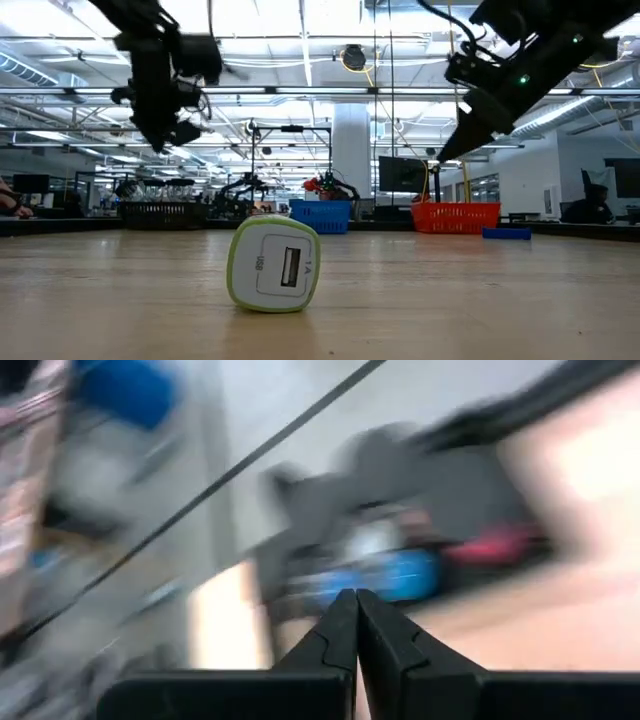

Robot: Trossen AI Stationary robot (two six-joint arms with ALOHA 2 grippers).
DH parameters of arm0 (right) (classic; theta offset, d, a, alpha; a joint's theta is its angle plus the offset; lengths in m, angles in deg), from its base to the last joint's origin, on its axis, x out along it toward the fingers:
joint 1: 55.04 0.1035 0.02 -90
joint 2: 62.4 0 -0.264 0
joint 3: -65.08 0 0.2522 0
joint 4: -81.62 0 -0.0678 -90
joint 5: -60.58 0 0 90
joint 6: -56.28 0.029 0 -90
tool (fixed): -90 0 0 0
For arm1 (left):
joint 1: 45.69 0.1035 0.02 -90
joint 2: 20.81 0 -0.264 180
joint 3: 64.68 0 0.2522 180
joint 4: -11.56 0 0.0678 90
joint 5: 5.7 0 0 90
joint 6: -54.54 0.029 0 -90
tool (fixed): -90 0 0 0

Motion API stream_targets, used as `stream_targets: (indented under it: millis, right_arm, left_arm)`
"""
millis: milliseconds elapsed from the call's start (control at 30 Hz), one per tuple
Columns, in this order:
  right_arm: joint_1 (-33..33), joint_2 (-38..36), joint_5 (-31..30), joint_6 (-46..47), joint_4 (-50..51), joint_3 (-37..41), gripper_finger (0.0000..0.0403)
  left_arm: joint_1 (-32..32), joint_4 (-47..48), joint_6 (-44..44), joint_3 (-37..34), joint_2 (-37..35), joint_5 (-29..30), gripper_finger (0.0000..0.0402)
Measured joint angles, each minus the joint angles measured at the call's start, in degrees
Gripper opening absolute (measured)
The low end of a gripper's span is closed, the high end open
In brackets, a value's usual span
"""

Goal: Pick & Place Office items
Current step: Put the dark blue digital clock into the blue basket

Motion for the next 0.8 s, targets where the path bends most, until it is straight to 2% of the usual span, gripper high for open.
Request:
stream_targets:
  millis: [100,233,400,500,600,733,800]
  right_arm:
    - [-0.04,-0.41,-0.90,6.27,11.18,-3.29,0.0005]
    - [-0.64,-0.36,-0.48,12.36,18.79,-4.10,0.0022]
    - [-3.32,-0.34,0.84,18.35,29.85,-4.05,0.0074]
    - [-5.66,-0.37,1.15,17.78,31.08,-3.69,0.0112]
    - [-9.41,-0.32,3.62,14.77,31.00,-2.70,0.0150]
    - [-16.13,-0.32,7.06,10.78,30.24,-0.81,0.0197]
    - [-19.45,-0.32,9.86,8.35,26.83,0.81,0.0217]
  left_arm:
    - [-6.73,-14.07,3.50,-6.77,-5.65,-5.92,0.0003]
    - [-14.44,-37.26,8.94,-17.94,-9.59,-17.90,0.0003]
    - [-20.66,-72.76,14.05,-30.90,-8.11,-34.20,0.0003]
    - [-22.65,-90.20,15.79,-36.77,-4.96,-41.53,0.0003]
    - [-23.78,-99.88,16.20,-39.75,-2.10,-43.61,0.0003]
    - [-24.36,-101.13,17.06,-40.34,0.43,-43.49,0.0003]
    - [-24.31,-101.86,17.40,-40.04,1.54,-43.27,0.0003]
